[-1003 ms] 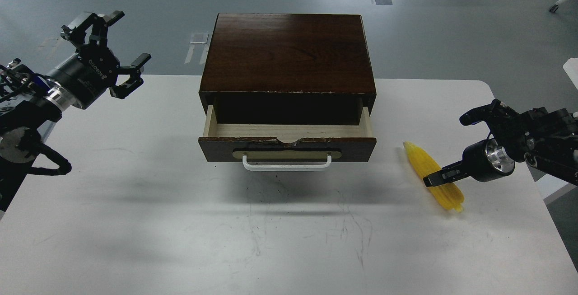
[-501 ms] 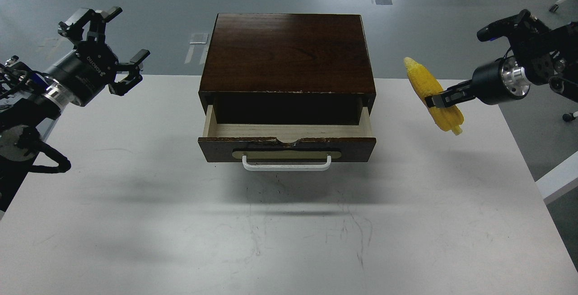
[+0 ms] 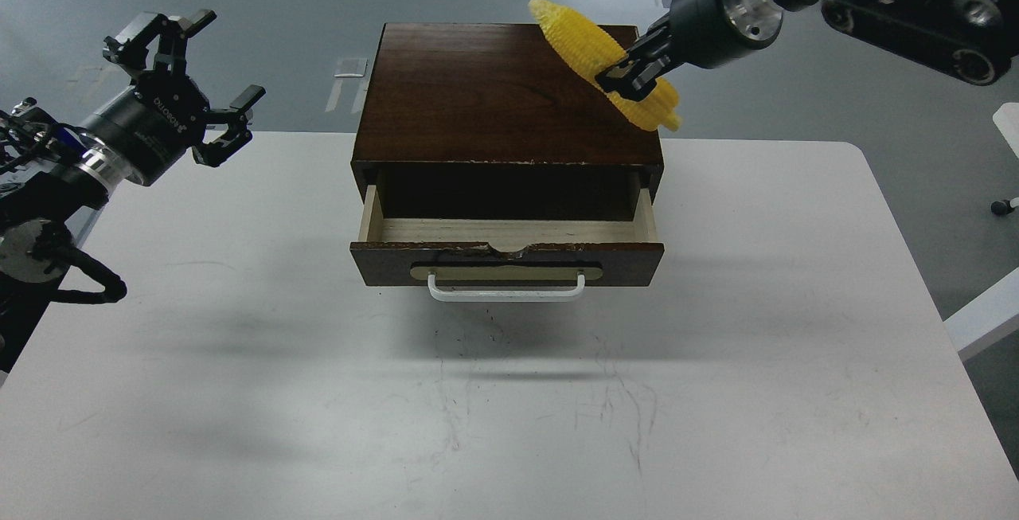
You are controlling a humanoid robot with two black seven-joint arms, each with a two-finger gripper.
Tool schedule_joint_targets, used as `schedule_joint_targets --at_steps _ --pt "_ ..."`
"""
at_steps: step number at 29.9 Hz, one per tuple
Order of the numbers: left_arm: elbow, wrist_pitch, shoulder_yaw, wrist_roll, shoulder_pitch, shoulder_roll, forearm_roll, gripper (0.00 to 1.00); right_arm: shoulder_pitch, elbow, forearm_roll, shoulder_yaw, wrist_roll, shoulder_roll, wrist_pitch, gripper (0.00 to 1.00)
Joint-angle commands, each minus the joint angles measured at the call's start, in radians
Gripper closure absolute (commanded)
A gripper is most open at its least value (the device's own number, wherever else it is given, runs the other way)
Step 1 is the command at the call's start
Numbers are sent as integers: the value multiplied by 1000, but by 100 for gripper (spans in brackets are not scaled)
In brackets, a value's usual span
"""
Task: Put corn in drawer with both arms
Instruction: 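Lift the corn with the right gripper and carry it over the box, then lower the corn into the open drawer and open the right gripper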
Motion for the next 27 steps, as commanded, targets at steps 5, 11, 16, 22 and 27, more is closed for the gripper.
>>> schedule_joint_targets --at_steps 5,11,16,22,27 --pt "-4 0 0 0 -2 3 1 2 80 121 -8 -76 0 133 -123 90" --pt "-4 0 0 0 -2 6 0 2 106 169 -81 -113 0 175 -213 89" --pt "-7 0 0 0 -2 22 1 2 106 171 -117 -177 0 205 -312 87" --pt "-7 0 0 0 -2 26 1 2 96 171 -132 -206 0 212 -324 83" --pt "-9 0 0 0 -1 37 1 2 85 169 -130 -214 0 210 -324 67"
